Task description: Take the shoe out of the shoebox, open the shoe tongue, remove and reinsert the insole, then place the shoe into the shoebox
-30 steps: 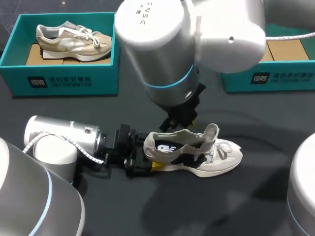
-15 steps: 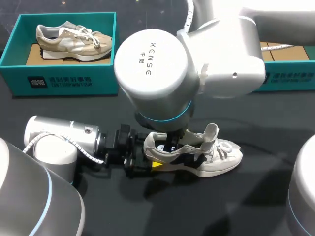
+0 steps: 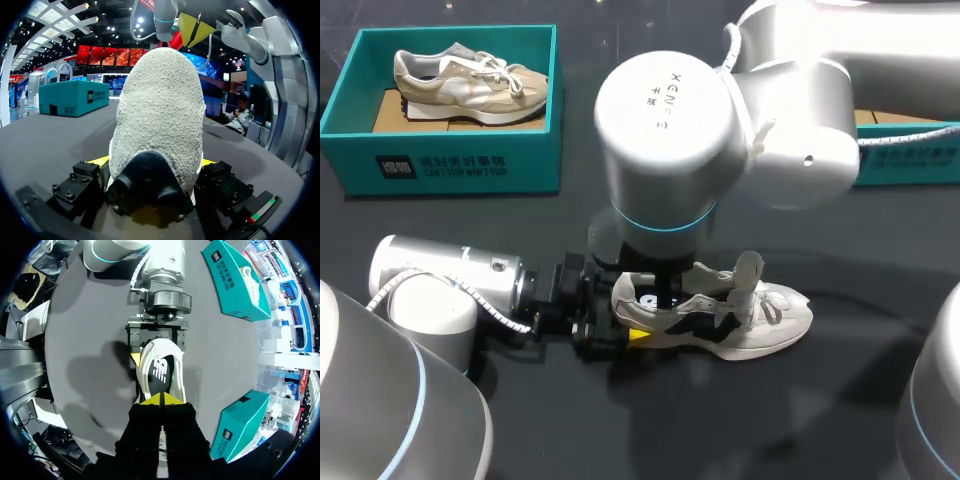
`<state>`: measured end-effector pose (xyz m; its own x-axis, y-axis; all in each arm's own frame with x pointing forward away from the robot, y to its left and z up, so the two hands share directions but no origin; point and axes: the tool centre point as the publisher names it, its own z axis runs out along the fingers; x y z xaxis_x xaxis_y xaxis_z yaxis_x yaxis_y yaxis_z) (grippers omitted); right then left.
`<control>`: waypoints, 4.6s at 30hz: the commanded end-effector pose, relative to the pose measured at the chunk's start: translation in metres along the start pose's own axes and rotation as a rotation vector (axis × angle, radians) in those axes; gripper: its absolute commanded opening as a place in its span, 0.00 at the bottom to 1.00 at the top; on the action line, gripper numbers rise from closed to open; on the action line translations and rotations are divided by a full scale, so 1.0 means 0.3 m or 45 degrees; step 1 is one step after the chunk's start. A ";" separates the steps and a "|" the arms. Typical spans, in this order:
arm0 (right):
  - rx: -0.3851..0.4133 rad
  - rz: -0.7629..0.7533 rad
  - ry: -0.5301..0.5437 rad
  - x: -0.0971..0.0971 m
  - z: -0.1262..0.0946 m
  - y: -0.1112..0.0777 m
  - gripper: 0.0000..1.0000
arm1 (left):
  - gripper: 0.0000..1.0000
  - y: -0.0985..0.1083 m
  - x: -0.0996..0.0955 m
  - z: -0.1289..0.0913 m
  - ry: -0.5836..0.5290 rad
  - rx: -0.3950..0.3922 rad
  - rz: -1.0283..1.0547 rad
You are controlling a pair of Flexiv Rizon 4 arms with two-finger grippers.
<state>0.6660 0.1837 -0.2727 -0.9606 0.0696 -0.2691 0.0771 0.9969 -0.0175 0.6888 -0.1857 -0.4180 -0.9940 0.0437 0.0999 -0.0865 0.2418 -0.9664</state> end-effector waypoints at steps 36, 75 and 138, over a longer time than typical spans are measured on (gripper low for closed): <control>-0.056 -0.064 0.008 -0.020 0.198 0.029 0.00 | 0.00 0.006 0.005 0.003 -0.002 -0.002 -0.001; 0.004 0.103 -0.072 -0.001 0.375 -0.151 0.02 | 0.00 0.006 0.005 0.003 -0.002 -0.002 -0.001; -0.140 0.166 0.262 0.126 0.409 -0.194 0.00 | 0.00 0.006 0.005 0.003 -0.002 -0.002 -0.001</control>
<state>0.6848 0.1299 -0.4029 -0.9825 0.1861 -0.0117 0.1840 0.9778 0.1002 0.6860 -0.1859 -0.4179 -0.9940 0.0460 0.0994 -0.0855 0.2420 -0.9665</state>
